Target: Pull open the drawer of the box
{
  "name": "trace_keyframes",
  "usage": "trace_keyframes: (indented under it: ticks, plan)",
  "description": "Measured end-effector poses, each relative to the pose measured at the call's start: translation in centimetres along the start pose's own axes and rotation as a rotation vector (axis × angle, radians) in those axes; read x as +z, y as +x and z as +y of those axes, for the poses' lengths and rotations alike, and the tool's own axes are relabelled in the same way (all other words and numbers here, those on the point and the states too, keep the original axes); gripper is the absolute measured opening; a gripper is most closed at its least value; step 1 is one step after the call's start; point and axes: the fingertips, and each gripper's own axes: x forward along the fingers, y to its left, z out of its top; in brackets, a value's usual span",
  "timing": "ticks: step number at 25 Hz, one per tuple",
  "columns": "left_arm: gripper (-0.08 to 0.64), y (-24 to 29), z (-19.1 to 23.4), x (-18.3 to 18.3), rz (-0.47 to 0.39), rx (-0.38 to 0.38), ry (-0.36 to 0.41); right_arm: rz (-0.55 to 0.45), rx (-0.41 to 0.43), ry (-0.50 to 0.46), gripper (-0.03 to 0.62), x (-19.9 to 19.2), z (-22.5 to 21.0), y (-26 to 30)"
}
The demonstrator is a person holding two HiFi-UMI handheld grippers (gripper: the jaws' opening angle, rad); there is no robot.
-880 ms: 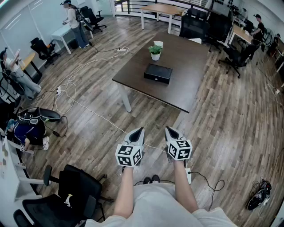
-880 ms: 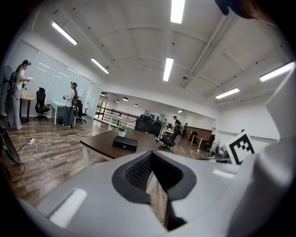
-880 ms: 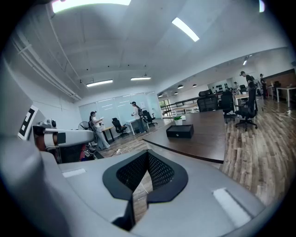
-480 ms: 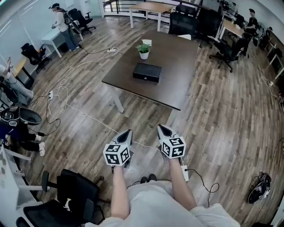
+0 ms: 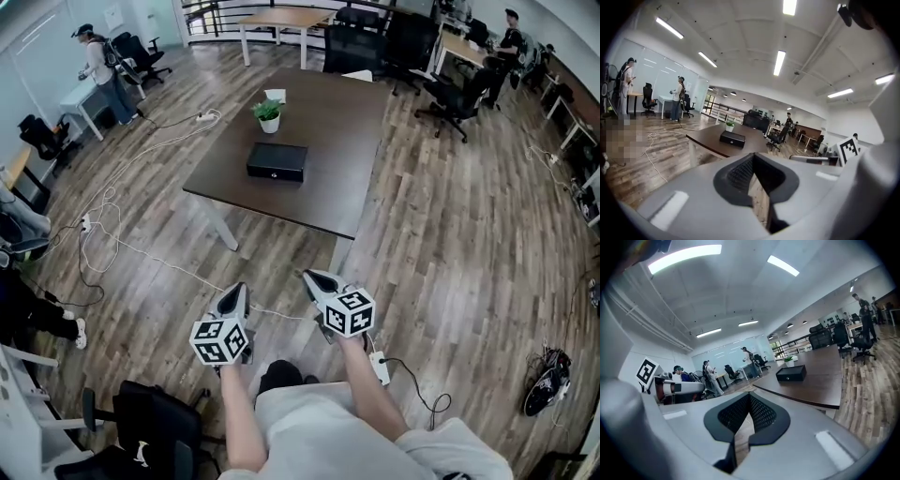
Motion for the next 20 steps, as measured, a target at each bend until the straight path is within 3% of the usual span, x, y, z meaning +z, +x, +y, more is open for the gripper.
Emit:
trace_keyframes:
  ticks: [5,10,15,20]
  plan:
    - [0.054,2.5,1.1,0.2,-0.014,0.007,-0.009,0.009,-0.035,0.008,-0.002,-0.4,-2.9,1.0]
    - [0.054,6.4,2.5,0.8,0.027,-0.021,0.02,0.014,-0.068,0.021,-0.002,0.5,-5.7,3.5]
    - [0.054,13.5,6.5,5.1,-0.016,-0.038,0.012,-0.019,-0.139,0.031,-0.002,3.9,-10.1,8.1]
    - [0.054,21.3,9.4,7.3,0.061,-0.089,0.041,-0.014,-0.211,0.043,-0.002,7.0,-15.0,13.1]
